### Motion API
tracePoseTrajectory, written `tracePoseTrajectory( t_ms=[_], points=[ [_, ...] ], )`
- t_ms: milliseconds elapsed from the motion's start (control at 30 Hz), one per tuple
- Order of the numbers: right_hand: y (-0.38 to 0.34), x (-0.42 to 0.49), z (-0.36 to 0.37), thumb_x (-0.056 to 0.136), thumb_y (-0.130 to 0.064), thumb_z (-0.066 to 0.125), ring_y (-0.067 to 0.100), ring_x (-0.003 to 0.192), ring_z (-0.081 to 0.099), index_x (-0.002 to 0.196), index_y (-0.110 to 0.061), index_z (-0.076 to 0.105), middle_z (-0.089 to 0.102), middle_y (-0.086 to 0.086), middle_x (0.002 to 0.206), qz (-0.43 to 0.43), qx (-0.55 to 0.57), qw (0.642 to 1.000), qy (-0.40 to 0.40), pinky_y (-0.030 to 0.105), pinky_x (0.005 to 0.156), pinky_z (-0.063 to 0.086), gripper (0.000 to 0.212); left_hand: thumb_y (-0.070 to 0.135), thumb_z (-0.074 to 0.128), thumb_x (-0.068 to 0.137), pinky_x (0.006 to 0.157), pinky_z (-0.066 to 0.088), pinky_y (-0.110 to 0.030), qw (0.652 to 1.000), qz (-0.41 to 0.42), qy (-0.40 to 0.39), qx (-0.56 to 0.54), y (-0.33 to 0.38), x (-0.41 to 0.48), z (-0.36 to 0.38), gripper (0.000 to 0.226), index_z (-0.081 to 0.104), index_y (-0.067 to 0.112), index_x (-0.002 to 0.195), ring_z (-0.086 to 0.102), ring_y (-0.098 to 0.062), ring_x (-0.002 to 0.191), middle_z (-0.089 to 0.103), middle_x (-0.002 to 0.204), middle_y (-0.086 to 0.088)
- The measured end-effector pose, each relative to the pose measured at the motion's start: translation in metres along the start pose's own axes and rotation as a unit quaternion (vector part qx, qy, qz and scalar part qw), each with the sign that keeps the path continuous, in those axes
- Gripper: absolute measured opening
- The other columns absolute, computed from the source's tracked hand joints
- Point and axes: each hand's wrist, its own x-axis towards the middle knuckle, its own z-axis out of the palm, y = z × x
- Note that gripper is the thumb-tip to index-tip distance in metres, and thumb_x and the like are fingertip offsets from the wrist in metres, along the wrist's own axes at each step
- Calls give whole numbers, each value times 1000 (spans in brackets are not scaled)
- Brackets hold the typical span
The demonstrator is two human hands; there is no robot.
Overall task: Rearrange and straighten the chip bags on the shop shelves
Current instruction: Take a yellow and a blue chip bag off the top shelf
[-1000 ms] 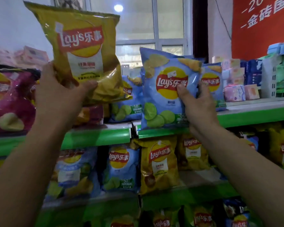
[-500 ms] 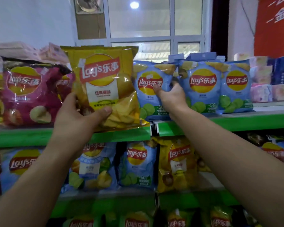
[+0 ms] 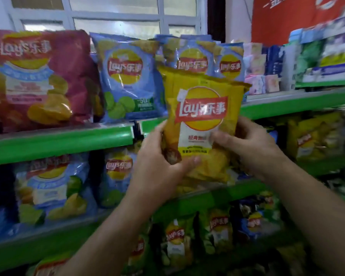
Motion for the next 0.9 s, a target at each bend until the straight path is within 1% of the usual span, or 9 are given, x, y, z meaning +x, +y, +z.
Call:
tracePoseTrajectory(
  t_ms=[100,167,300,500,567,633,733,833,900],
  points=[
    [33,-23,-30,58,-37,91,18,93,74,100,-34,72,77,-2,104,83,15,996,28,28,68,60,46,55,83,56,94,53,-38,998,-32,-49,-1,-19,-17,45,100,33,38,141,54,-9,119,52,132,11],
    [55,-36,-48,60,-27,87,24,94,74,109,-23,68,77,4,106,141,42,987,57,33,69,61,54,60,82,55,94,49,-30,994,-64,-89,12,-33,-29,65,108,22,44,143,48,-5,121,46,134,16],
    [91,-35,-68,59,-13,82,24,87,75,110,-19,65,77,6,102,208,98,962,150,35,63,61,55,49,80,68,88,44,-23,985,-124,-115,28,-58,-39,81,99,16,48,144,45,-7,122,43,137,14],
    [124,10,-70,75,6,74,35,100,68,99,-21,67,76,7,99,219,56,955,192,54,90,53,37,41,76,76,88,45,-27,985,-118,-110,65,-72,-33,82,78,31,43,140,46,-5,112,47,129,13],
    [133,26,-66,80,7,70,32,97,69,100,-21,66,75,6,100,221,28,958,181,48,85,57,35,39,77,76,94,48,-33,984,-124,-107,74,-74,-30,86,76,35,43,138,47,-8,114,48,129,13],
    [141,38,-60,86,3,66,24,92,71,101,-24,65,75,2,100,220,3,962,163,32,68,59,31,38,77,76,96,50,-38,985,-122,-100,75,-76,-25,91,73,37,43,137,49,-9,116,49,129,12],
    [154,46,-51,89,-7,66,7,82,63,99,-32,60,67,-16,90,203,-49,969,135,12,51,49,28,37,74,78,91,51,-34,988,-100,-93,71,-79,-16,106,69,38,43,137,51,-7,113,50,127,15],
    [167,38,-54,87,-21,72,8,93,57,126,-26,55,60,-15,100,181,-102,970,128,14,65,48,43,37,72,80,82,49,-25,989,-92,-91,78,-84,-13,126,58,43,45,130,53,-2,106,52,121,17],
    [174,25,-71,85,-27,75,1,93,57,132,-22,54,59,-16,103,143,-145,969,140,16,72,50,51,38,70,81,76,50,-21,988,-115,-89,58,-90,-18,142,41,48,55,110,57,2,98,56,114,18]
  ],
)
